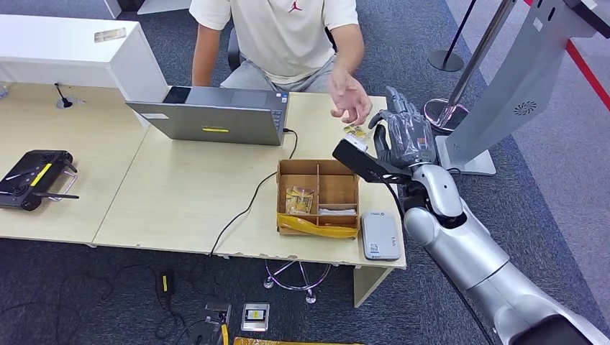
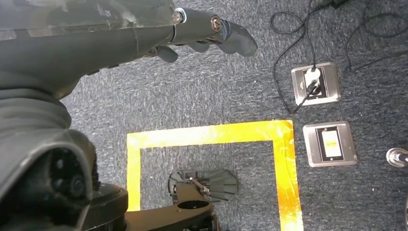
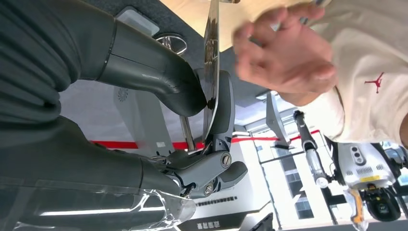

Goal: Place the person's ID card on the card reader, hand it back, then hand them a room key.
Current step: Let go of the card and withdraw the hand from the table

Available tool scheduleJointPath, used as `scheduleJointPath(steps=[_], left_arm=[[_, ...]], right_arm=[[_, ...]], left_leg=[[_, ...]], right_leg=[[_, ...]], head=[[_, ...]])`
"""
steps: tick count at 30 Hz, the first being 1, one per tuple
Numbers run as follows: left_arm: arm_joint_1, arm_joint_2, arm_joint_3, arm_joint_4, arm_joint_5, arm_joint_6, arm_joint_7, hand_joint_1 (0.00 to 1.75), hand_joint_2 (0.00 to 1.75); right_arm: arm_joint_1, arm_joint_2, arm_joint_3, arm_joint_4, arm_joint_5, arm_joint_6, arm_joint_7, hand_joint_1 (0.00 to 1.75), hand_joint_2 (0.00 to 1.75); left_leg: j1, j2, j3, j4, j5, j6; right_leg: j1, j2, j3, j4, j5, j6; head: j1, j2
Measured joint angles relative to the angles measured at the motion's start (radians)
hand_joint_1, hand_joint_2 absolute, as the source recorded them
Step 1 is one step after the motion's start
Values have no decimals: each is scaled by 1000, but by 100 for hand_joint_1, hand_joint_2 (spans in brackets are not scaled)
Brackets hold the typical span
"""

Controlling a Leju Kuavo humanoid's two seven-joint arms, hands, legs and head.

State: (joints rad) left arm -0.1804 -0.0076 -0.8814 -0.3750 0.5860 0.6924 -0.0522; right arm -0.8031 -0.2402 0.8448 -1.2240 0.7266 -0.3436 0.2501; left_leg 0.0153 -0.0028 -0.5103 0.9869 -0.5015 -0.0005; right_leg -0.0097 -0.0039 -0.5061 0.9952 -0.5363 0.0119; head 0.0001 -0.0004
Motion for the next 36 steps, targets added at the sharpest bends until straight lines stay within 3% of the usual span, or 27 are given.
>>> scheduleJointPath(steps=[17,18,19,22,23,29,36], left_arm=[[-21,-3,-7,-10,-10,0,32,0,0],[-21,-3,-7,-10,-9,0,32,0,0],[-21,-3,-7,-10,-8,1,32,0,0],[-21,-3,-7,-10,-4,1,32,0,0],[-21,-3,-7,-10,-2,1,32,0,0],[-20,-2,-7,-10,9,1,31,0,0],[-12,-1,-6,-10,39,1,-9,0,0]], right_arm=[[-239,145,38,437,35,22,-11,175,175],[-245,153,41,454,36,21,-11,169,175],[-250,159,45,470,36,20,-12,151,175],[-263,176,53,515,34,16,-13,25,175],[-265,180,56,527,34,16,-13,0,175],[-275,190,72,576,63,2,-9,0,175],[-297,169,107,569,226,-45,25,0,175]], left_leg=[[0,-1,-2,0,1,0],[0,-1,-2,0,1,0],[0,-1,-2,0,1,0],[0,-1,-2,0,1,0],[0,-1,-2,0,1,0],[0,-1,-2,0,1,0],[0,-1,-1,1,2,0]], right_leg=[[0,-1,-2,2,0,0],[0,-1,-2,2,0,0],[0,-1,-2,2,0,0],[0,-1,-2,2,0,0],[0,-1,-2,2,0,0],[0,-1,-2,2,0,0],[0,-1,-3,2,0,0]], head=[[0,0],[0,0],[0,0],[0,0],[0,0],[0,0],[0,0]])
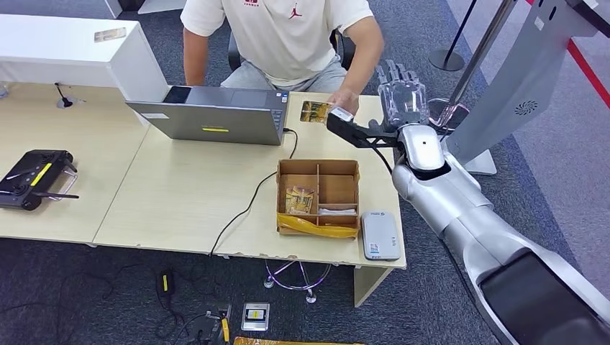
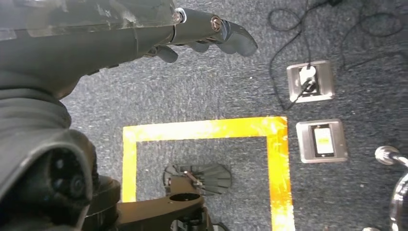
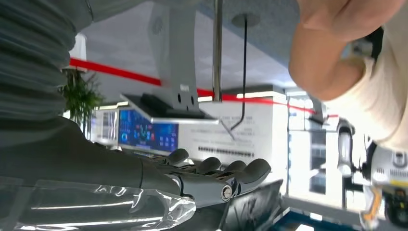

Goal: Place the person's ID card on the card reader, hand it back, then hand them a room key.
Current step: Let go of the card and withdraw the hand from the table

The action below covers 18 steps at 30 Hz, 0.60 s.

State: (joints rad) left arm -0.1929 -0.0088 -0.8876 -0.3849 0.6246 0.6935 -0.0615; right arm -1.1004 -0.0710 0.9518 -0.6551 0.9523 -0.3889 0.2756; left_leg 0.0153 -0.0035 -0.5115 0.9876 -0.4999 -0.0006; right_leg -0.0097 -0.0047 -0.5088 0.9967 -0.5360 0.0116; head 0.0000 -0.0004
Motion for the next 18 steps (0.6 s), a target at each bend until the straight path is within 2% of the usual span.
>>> scheduleJointPath(steps=[4,9,14,18], left_arm=[[20,0,8,2,25,0,-58,0,0],[53,-2,57,9,56,0,-147,0,0],[82,-13,129,31,76,2,-225,0,0],[98,-29,206,63,77,3,-285,0,0]], right_arm=[[12,-82,12,-130,173,6,67,0,175],[120,-246,-7,-379,308,0,138,0,175],[334,-428,-109,-585,390,-111,210,0,175],[550,-540,-251,-662,370,-242,258,0,175]], left_leg=[[0,0,0,1,0,0],[0,0,0,2,-1,1],[0,-1,0,3,-3,2],[0,-1,-1,3,-4,3]], right_leg=[[0,0,0,0,0,0],[0,0,0,-1,0,0],[0,-2,1,-2,0,0],[0,-3,1,-2,0,1]], head=[[0,0],[0,0],[0,0],[0,0]])
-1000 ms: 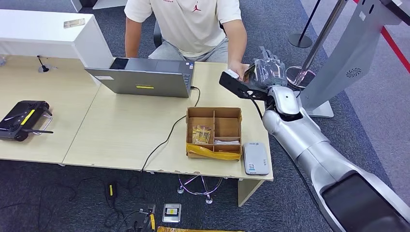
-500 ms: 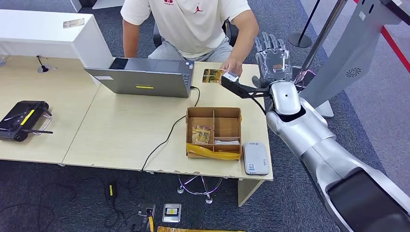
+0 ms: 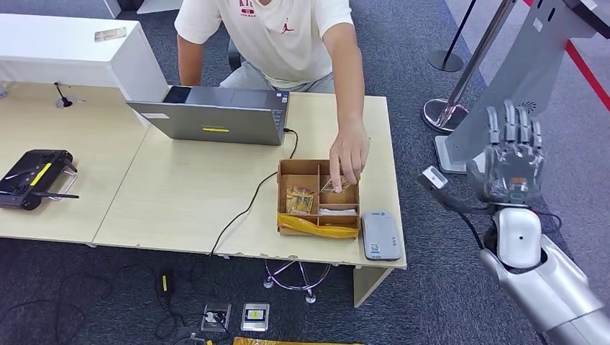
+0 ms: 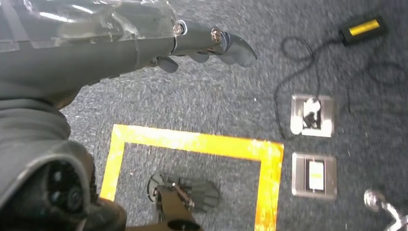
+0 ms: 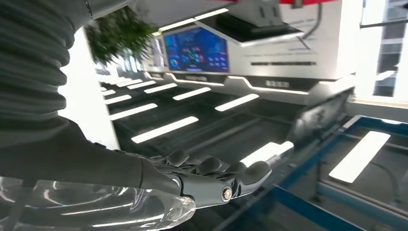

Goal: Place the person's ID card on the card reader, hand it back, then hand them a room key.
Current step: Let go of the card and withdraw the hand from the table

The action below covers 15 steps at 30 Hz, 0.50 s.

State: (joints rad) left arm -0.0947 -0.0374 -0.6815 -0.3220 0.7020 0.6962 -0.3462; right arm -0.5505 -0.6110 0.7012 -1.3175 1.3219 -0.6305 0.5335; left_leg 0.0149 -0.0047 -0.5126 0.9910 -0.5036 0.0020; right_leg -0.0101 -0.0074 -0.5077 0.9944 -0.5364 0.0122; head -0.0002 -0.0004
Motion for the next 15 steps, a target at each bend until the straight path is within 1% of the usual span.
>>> scheduleJointPath(steps=[3,5,7,9,11,15], left_arm=[[7,-11,53,21,-11,0,-28,0,0],[8,-19,88,35,-25,0,-42,0,0],[7,-27,124,49,-41,0,-53,0,0],[7,-33,158,62,-57,0,-61,0,0],[5,-39,191,74,-75,0,-66,0,0],[1,-49,263,94,-128,0,-68,0,0]], right_arm=[[129,-47,-104,-7,-38,-51,-6,0,175],[211,-58,-179,-1,-63,-58,-28,0,175],[289,-58,-266,16,-86,-60,-71,0,175],[348,-47,-345,42,-108,-60,-122,0,175],[386,-25,-421,81,-123,-60,-173,0,175],[430,50,-586,189,-92,-60,-292,0,175]], left_leg=[[0,0,0,0,0,0],[0,0,-1,0,0,0],[0,-2,-1,0,0,0],[0,-3,-2,0,0,0],[0,-3,-2,0,0,0],[0,-3,-2,0,0,0]], right_leg=[[0,0,0,0,0,0],[0,-1,0,0,0,0],[0,-3,0,0,0,0],[0,-4,-1,1,0,0],[0,-3,-1,1,0,0],[0,-3,-1,1,0,0]], head=[[0,0],[0,0],[0,0],[0,0],[0,0],[0,0]])
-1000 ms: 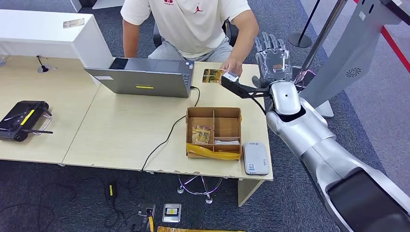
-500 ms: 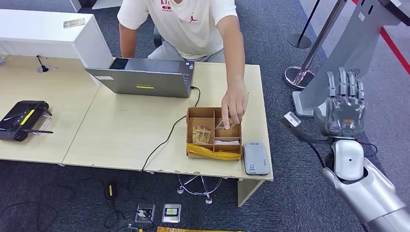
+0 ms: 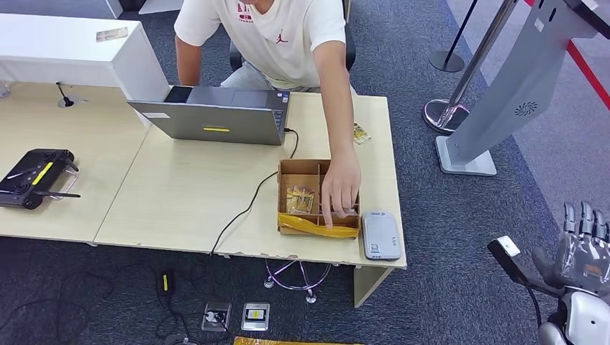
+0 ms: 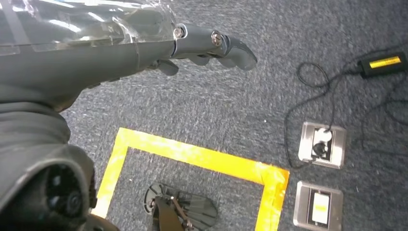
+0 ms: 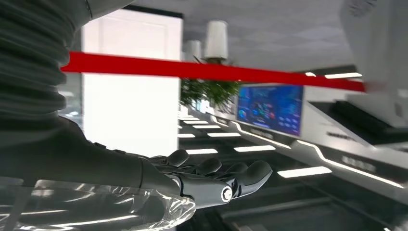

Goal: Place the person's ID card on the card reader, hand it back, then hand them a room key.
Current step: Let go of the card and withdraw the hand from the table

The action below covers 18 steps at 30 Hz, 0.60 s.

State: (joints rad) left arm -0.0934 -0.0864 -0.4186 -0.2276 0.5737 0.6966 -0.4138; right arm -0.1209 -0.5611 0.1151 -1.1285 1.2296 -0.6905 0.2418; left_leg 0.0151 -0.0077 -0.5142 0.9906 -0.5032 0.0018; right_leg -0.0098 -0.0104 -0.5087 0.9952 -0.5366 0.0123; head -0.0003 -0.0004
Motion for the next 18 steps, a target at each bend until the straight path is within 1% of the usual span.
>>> scheduleJointPath(steps=[3,5,8,13,16,18], left_arm=[[-8,-1,45,23,-41,0,30,0,0],[-12,4,72,39,-80,0,70,0,0],[-12,14,112,51,-130,1,108,0,0],[-15,21,171,65,-189,1,135,0,0],[-17,21,201,70,-225,1,153,0,0],[-17,22,216,71,-256,1,180,0,0]], right_arm=[[21,57,-110,84,2,0,-41,0,175],[35,89,-174,146,-33,0,-54,0,175],[52,140,-267,249,-132,0,-83,0,175],[54,223,-403,459,-281,3,-124,0,175],[50,272,-474,580,-341,33,-131,0,175],[49,300,-513,648,-362,73,-121,0,175]], left_leg=[[0,0,0,0,0,0],[0,0,0,0,0,0],[0,1,0,0,0,0],[0,5,0,0,0,0],[0,6,0,-1,0,0],[0,6,0,-1,0,0]], right_leg=[[0,0,0,0,0,0],[0,0,0,0,0,0],[0,1,-1,0,-1,0],[0,5,-2,0,-1,0],[1,6,-2,0,-1,0],[1,6,-2,1,-1,0]], head=[[0,0],[0,0],[0,0],[0,0],[0,0],[0,0]])
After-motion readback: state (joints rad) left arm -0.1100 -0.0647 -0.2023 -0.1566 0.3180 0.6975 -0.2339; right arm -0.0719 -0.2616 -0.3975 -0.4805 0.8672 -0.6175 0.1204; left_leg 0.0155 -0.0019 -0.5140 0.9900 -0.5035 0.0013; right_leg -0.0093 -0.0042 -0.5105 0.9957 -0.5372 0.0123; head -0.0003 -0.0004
